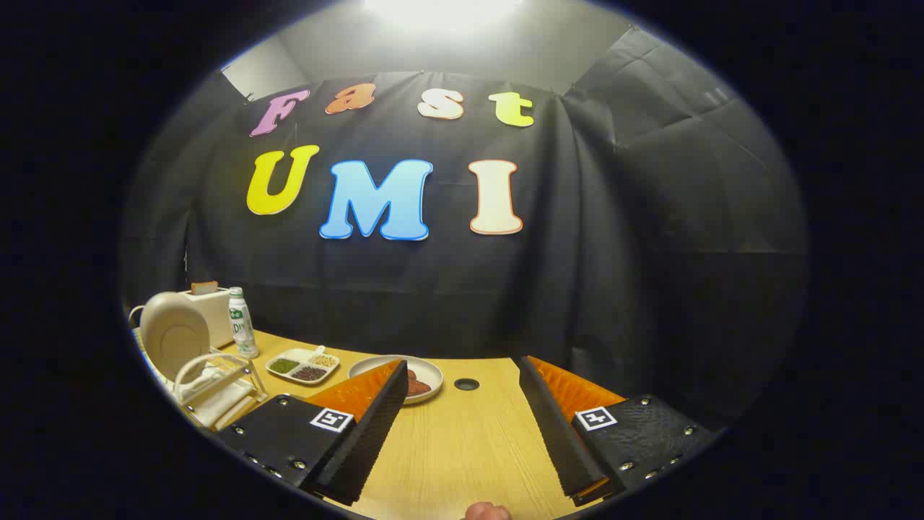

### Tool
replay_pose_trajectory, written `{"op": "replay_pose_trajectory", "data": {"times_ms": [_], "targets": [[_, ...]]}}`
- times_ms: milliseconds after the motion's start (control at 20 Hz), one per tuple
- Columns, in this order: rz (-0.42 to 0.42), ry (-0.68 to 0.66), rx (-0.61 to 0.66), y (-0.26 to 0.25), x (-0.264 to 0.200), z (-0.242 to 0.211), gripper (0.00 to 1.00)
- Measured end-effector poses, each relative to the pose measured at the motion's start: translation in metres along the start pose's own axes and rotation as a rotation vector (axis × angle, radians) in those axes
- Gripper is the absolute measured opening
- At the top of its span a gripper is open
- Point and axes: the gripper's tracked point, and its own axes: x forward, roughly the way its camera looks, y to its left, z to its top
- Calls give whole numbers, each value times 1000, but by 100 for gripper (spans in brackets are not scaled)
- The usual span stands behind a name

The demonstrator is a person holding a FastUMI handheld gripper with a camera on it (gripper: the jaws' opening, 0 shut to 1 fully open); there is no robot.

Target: Take the plate from the dish rack, then take the spoon from the basket and place it into the plate.

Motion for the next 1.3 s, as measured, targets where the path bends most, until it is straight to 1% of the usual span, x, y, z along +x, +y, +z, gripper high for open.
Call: {"op": "replay_pose_trajectory", "data": {"times_ms": [100,200,350,500,600,700,750,850,1000,1150,1300], "targets": [[-29,32,18,11,-15,26,96],[-36,29,36,32,-31,54,96],[-44,23,38,59,-45,80,96],[-26,13,51,84,-47,100,96],[-41,29,54,95,-48,110,96],[-48,4,68,112,-49,129,96],[-45,4,71,123,-47,133,96],[-28,29,65,145,-45,129,96],[-11,37,33,170,-43,134,96],[43,47,11,207,-43,136,96],[102,113,22,239,-41,125,96]]}}
